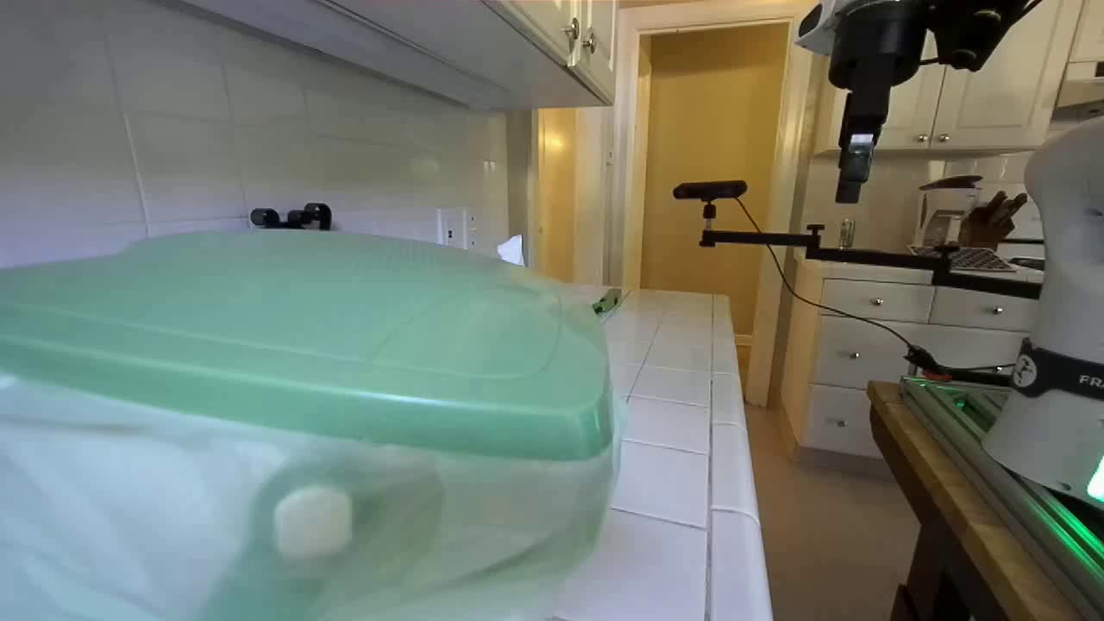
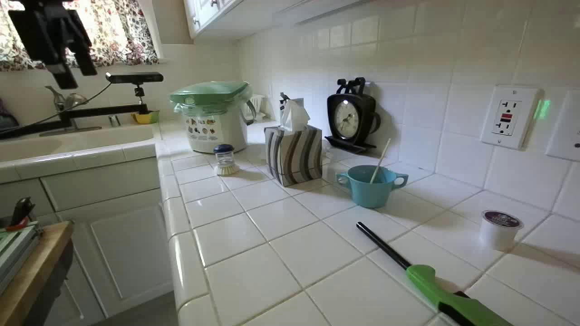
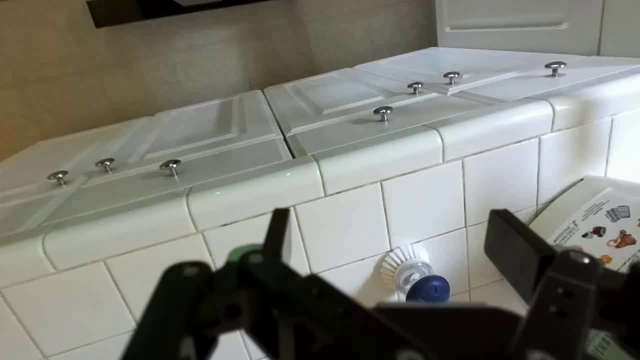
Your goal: Use the paper towel to clean the surface
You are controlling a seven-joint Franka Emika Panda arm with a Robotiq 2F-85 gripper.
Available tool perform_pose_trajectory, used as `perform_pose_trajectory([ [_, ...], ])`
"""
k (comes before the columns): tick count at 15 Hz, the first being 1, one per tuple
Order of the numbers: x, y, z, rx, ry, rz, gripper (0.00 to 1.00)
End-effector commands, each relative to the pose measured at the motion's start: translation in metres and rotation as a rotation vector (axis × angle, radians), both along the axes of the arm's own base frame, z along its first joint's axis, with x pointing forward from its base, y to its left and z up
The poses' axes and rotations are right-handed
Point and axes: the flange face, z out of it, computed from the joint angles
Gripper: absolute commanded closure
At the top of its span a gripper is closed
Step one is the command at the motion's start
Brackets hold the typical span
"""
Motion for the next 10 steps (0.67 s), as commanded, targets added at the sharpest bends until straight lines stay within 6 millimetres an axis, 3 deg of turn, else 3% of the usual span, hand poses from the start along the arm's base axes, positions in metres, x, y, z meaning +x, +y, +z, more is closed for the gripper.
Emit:
perform_pose_trajectory([
  [1, 0.000, 0.000, 0.000, 0.000, 0.003, 0.000, 0.00],
  [6, 0.001, 0.000, -0.001, -0.001, 0.007, 0.000, 0.00],
  [10, 0.042, -0.005, -0.020, 0.023, -0.039, -0.059, 0.00],
])
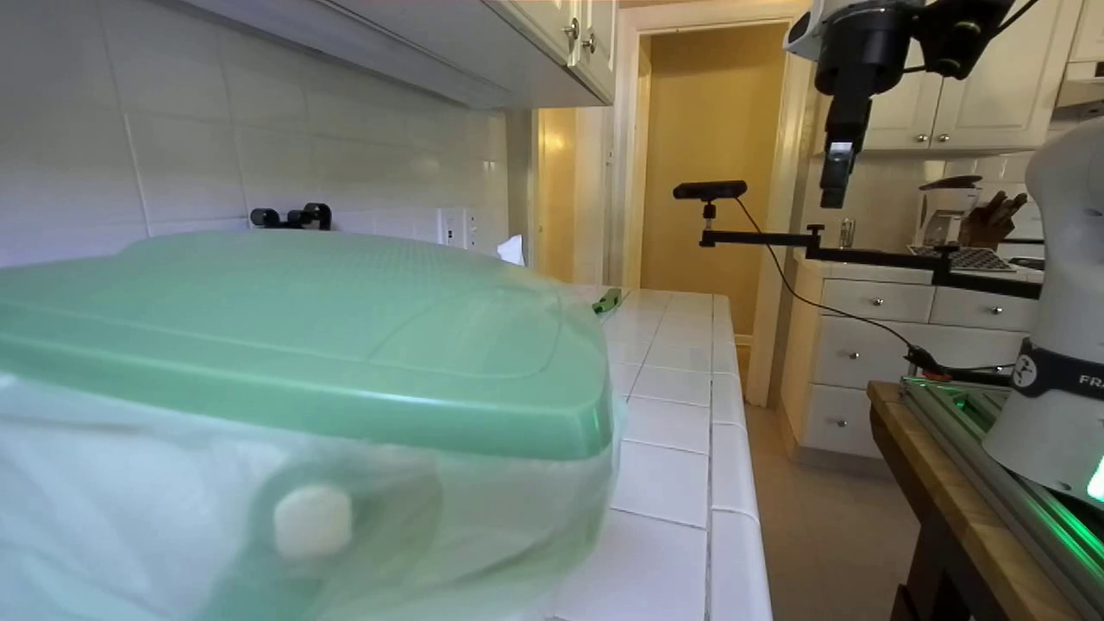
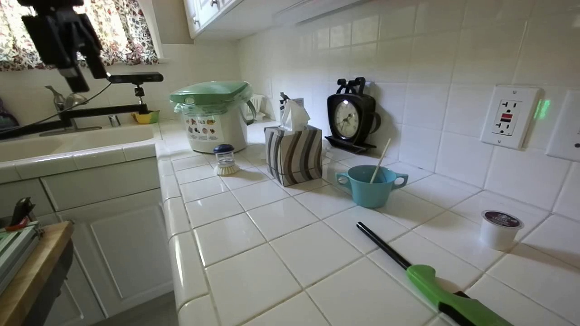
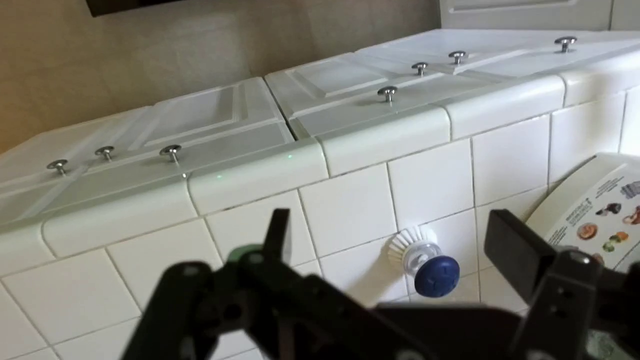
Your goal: Use the paper towel to clean the surface
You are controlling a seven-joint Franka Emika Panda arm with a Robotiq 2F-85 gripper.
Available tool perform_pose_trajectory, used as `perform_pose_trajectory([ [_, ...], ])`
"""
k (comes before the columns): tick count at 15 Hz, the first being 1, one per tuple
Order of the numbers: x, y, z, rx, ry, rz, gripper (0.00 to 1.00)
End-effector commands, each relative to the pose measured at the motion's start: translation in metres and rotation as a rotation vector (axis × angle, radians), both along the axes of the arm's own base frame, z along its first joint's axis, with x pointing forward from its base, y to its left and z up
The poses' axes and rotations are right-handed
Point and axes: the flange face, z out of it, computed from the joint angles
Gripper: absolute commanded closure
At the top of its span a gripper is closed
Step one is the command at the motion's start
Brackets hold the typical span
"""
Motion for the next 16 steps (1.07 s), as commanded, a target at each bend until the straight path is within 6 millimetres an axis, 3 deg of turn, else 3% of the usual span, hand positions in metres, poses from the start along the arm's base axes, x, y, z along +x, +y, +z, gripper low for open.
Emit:
perform_pose_trajectory([
  [1, 0.044, 0.001, -0.019, 0.019, -0.047, -0.023, 0.00],
  [5, 0.101, 0.016, -0.036, 0.012, -0.122, 0.016, 0.00],
  [12, 0.187, 0.060, -0.047, -0.013, -0.271, 0.170, 0.00],
  [13, 0.167, 0.055, -0.043, -0.016, -0.229, 0.125, 0.00],
  [16, 0.186, 0.060, -0.051, -0.023, -0.253, 0.143, 0.00],
])
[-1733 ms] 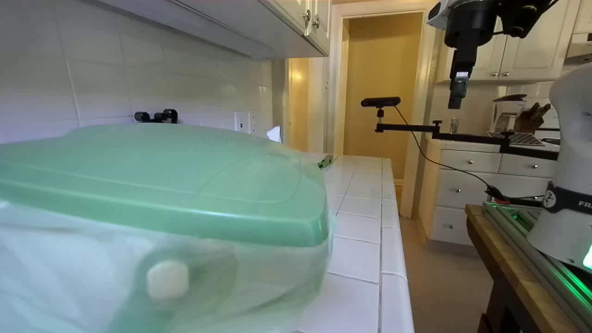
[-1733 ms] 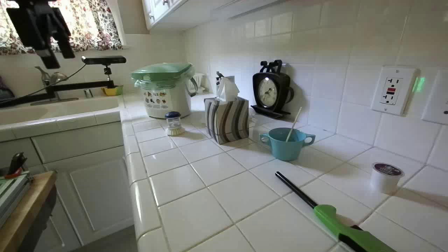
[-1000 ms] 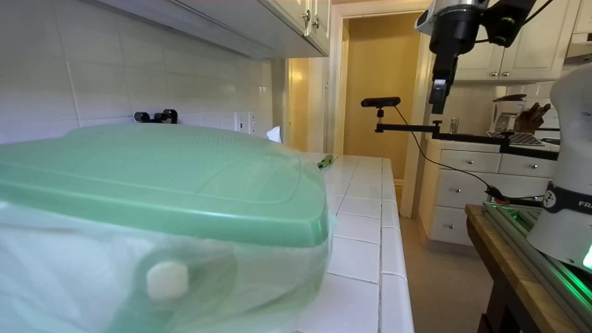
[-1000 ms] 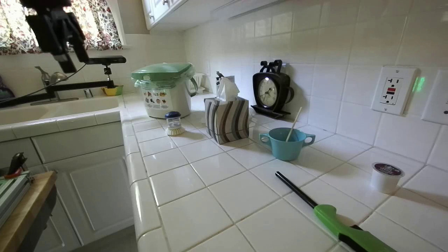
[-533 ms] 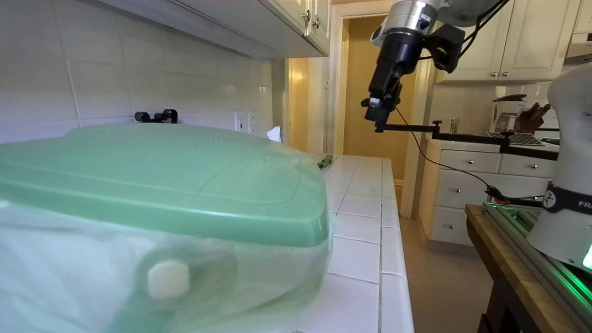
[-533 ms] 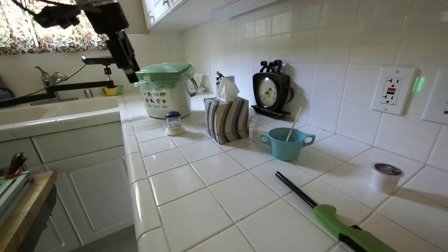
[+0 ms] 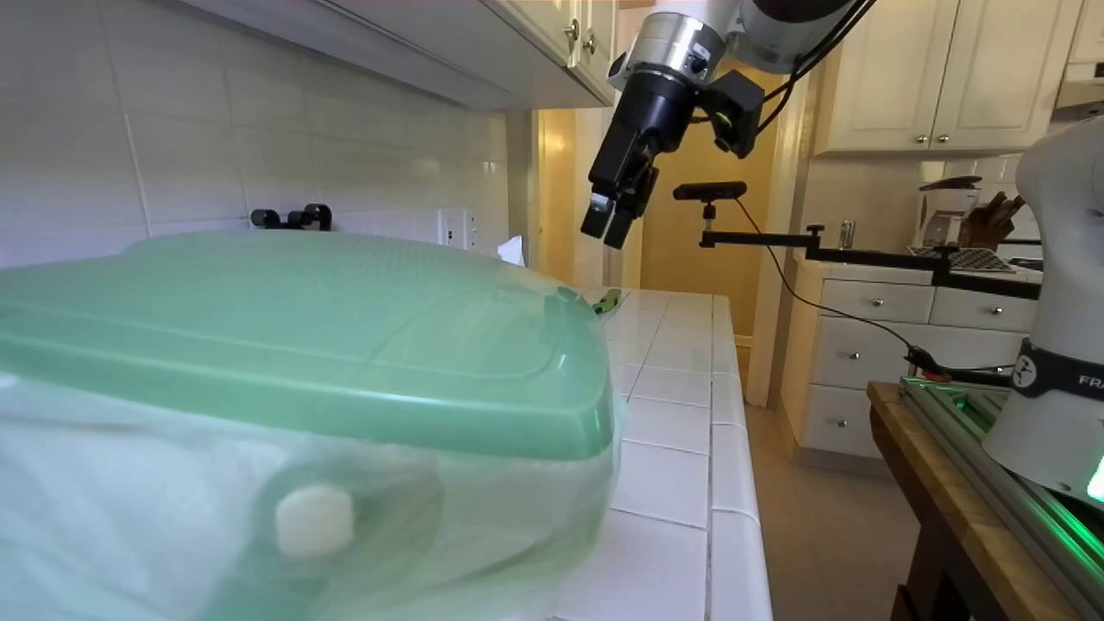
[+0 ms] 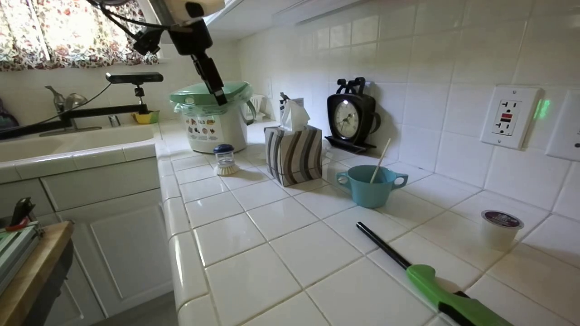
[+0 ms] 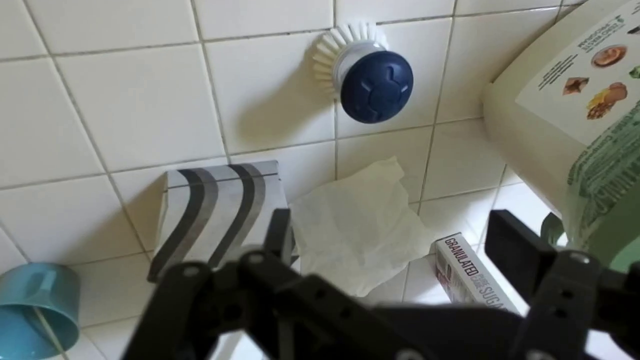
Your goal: Use the paper towel to clean the surface
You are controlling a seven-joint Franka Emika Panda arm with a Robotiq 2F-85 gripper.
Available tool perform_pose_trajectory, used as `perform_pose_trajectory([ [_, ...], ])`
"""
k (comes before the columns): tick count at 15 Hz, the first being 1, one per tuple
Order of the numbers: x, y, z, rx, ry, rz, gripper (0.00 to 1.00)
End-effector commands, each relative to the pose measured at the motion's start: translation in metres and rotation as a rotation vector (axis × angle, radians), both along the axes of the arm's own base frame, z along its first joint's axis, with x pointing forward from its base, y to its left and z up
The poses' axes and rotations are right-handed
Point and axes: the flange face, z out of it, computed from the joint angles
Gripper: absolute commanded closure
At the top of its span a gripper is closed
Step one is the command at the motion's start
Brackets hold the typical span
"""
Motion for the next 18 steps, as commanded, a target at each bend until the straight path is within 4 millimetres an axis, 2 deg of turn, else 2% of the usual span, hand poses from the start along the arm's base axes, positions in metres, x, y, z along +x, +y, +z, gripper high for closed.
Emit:
perform_pose_trajectory([
  [1, -0.007, -0.004, -0.003, 0.015, 0.024, -0.006, 0.00],
  [4, 0.009, -0.007, -0.026, -0.011, -0.012, -0.017, 0.00],
  [8, 0.046, 0.010, -0.051, -0.016, -0.098, 0.008, 0.00],
  [13, 0.093, 0.040, -0.059, -0.001, -0.169, 0.043, 0.00],
  [16, 0.117, 0.047, -0.063, 0.008, -0.178, 0.049, 0.00],
  [18, 0.130, 0.052, -0.072, 0.019, -0.169, 0.062, 0.00],
])
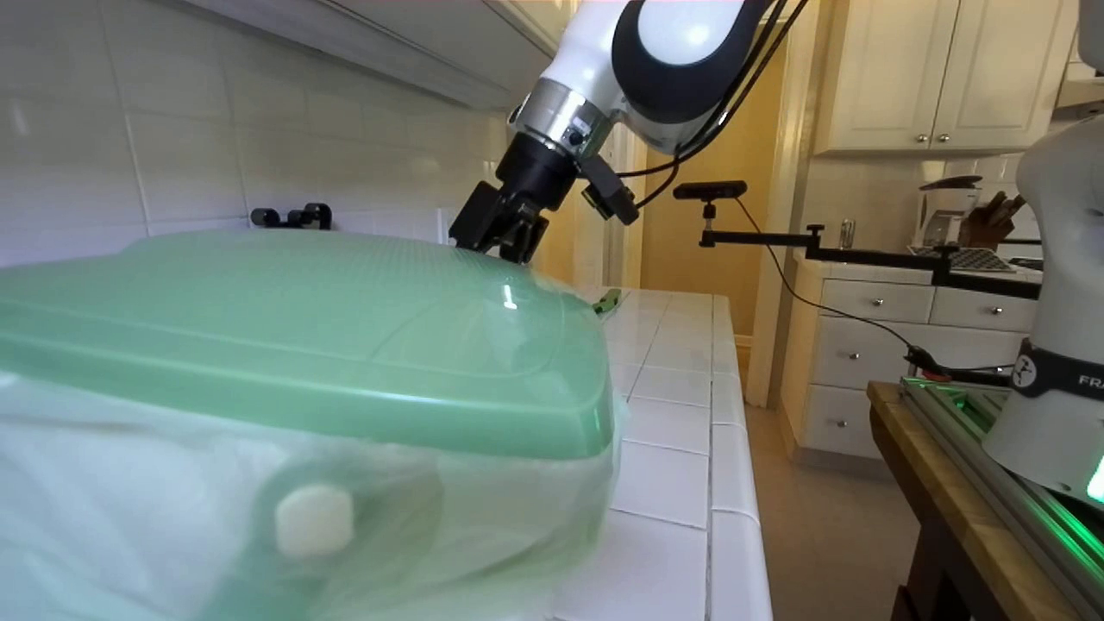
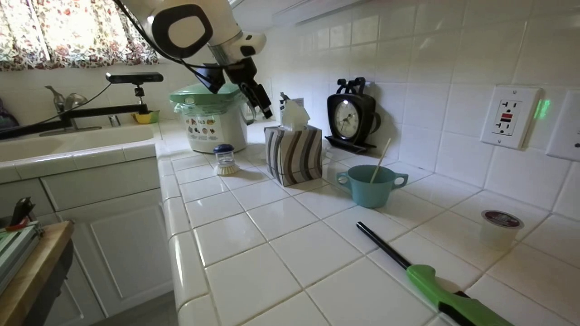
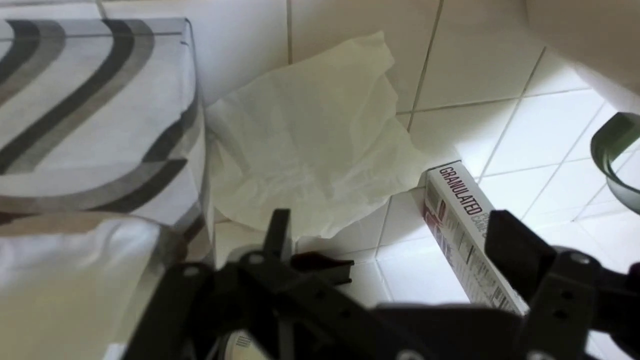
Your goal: Use the paper towel to clean the surface
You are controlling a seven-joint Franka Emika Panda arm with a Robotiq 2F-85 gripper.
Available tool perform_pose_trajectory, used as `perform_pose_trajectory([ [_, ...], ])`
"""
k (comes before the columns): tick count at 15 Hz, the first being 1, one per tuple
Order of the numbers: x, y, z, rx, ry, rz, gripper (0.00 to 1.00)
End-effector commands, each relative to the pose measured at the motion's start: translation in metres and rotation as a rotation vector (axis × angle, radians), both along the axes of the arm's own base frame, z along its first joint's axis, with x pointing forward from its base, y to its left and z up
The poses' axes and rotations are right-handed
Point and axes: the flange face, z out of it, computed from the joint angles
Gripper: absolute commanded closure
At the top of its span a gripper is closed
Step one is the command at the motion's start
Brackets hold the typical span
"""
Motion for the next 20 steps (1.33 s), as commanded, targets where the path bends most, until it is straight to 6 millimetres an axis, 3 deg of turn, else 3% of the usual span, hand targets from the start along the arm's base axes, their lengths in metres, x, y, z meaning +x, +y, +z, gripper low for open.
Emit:
perform_pose_trajectory([
  [1, 0.025, 0.008, -0.015, -0.002, -0.002, 0.048, 0.00],
  [8, 0.045, 0.033, -0.064, -0.083, 0.006, 0.150, 0.00],
  [14, 0.057, 0.029, -0.077, -0.192, -0.017, 0.213, 0.00],
  [20, 0.063, 0.048, -0.090, -0.267, -0.031, 0.295, 0.00],
])
